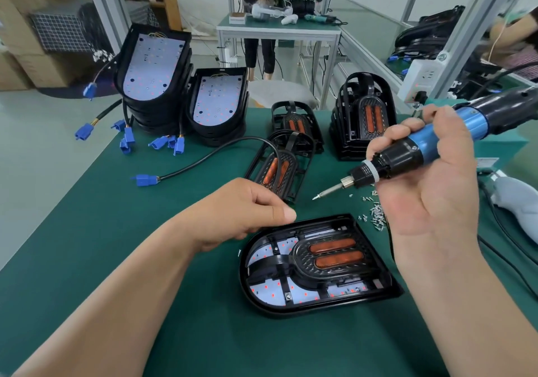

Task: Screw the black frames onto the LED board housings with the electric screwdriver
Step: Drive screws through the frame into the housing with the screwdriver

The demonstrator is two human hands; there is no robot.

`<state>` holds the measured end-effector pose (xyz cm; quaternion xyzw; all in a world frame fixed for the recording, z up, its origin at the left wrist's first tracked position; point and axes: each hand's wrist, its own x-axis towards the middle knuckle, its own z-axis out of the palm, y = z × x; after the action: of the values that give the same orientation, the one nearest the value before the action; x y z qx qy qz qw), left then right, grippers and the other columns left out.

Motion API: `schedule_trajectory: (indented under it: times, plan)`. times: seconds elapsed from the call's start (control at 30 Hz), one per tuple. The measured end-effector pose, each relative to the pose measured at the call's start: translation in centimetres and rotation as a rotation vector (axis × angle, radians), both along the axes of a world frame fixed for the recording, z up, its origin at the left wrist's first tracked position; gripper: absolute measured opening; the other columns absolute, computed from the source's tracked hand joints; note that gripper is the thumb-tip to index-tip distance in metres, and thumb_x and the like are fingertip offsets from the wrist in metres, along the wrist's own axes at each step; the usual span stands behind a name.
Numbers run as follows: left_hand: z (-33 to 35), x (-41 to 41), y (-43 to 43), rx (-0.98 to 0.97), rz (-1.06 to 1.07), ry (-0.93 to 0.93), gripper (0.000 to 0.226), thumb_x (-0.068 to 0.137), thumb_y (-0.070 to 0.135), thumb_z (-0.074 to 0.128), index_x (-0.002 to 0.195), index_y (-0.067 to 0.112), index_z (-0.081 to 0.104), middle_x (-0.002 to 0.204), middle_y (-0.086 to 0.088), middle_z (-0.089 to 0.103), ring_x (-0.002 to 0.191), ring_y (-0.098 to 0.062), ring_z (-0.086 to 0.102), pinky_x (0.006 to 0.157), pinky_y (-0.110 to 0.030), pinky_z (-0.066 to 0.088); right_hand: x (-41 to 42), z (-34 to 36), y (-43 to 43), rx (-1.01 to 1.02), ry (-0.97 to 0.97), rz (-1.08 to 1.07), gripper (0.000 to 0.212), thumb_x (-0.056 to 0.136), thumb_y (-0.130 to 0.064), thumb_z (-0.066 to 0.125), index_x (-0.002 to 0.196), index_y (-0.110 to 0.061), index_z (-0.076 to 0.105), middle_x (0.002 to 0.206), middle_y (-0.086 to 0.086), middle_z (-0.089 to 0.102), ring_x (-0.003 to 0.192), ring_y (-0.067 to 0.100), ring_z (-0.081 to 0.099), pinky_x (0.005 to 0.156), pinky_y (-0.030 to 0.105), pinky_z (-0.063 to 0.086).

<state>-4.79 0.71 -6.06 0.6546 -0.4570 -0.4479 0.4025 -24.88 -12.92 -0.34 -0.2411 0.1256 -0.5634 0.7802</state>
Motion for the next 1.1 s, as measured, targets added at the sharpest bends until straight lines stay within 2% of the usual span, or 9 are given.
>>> schedule_trajectory:
  times: [0.07,0.13,0.23,0.27,0.4,0.63,0.73,1.1]
  plan:
    - [-0.1,-0.1,0.0,0.014,-0.044,-0.058,0.027,0.084,0.044,0.084,0.094,0.019,0.084,0.069,0.007,0.066,0.053,-0.003,0.045,0.045,-0.014,0.03,-0.8,0.2,-0.4,-0.026,-0.007,-0.007,0.019,0.102,-0.02,0.066,0.117,-0.016,0.054,0.086,-0.001,0.058,0.074,0.014,0.057,0.079,0.031,0.049]
    - [-0.1,0.0,0.0,0.008,-0.073,-0.07,0.019,0.086,0.038,0.086,0.093,0.021,0.085,0.076,0.01,0.076,0.058,0.003,0.058,0.05,-0.008,0.039,-1.7,0.2,-0.6,-0.044,-0.006,-0.009,0.017,0.101,-0.018,0.068,0.113,-0.015,0.056,0.086,0.0,0.058,0.073,0.014,0.056,0.077,0.03,0.05]
    - [-0.2,0.1,-0.1,0.003,-0.1,-0.137,0.023,0.082,0.045,0.086,0.093,0.024,0.085,0.088,0.005,0.081,0.078,0.0,0.07,0.071,-0.011,0.05,-3.3,-0.2,-0.8,-0.077,0.025,-0.015,0.015,0.101,-0.02,0.065,0.113,-0.015,0.058,0.086,-0.002,0.056,0.072,0.012,0.054,0.074,0.026,0.05]
    - [-0.3,0.1,-0.1,0.0,-0.105,-0.159,0.024,0.081,0.046,0.085,0.092,0.025,0.085,0.089,0.005,0.081,0.08,0.0,0.071,0.073,-0.012,0.05,-3.8,-0.3,-0.9,-0.092,0.049,-0.018,0.015,0.102,-0.022,0.063,0.115,-0.016,0.057,0.085,-0.003,0.056,0.071,0.011,0.053,0.073,0.025,0.05]
    - [-0.5,0.1,-0.3,-0.026,-0.111,-0.188,0.016,0.085,0.041,0.085,0.09,0.027,0.085,0.084,0.008,0.08,0.074,0.004,0.067,0.068,-0.008,0.046,-5.4,-0.6,-0.8,-0.192,0.153,0.017,0.019,0.106,-0.029,0.052,0.121,-0.019,0.052,0.084,-0.008,0.052,0.066,0.006,0.049,0.066,0.02,0.048]
    - [-0.6,0.1,-0.3,-0.04,-0.108,-0.184,0.029,0.077,0.054,0.082,0.09,0.029,0.085,0.091,0.008,0.081,0.082,0.001,0.071,0.073,-0.012,0.049,-5.8,-0.7,0.1,-0.353,0.236,0.143,0.019,0.101,-0.027,0.041,0.116,-0.022,0.051,0.081,-0.009,0.046,0.058,0.006,0.043,0.057,0.019,0.043]
    - [-0.6,0.1,-0.3,-0.043,-0.104,-0.202,0.028,0.076,0.055,0.082,0.089,0.03,0.085,0.085,0.01,0.08,0.076,0.004,0.068,0.07,-0.01,0.048,-5.7,-0.8,0.4,-0.39,0.259,0.182,0.021,0.1,-0.024,0.039,0.116,-0.021,0.053,0.079,-0.009,0.047,0.055,0.006,0.044,0.054,0.021,0.044]
    - [-0.5,-0.2,-0.2,-0.043,-0.093,-0.175,0.02,0.079,0.045,0.083,0.088,0.027,0.085,0.084,0.006,0.08,0.075,0.001,0.069,0.068,-0.01,0.048,-5.4,-1.0,0.8,-0.433,0.3,0.214,0.023,0.095,-0.02,0.041,0.111,-0.021,0.058,0.076,-0.008,0.05,0.052,0.008,0.044,0.051,0.023,0.042]
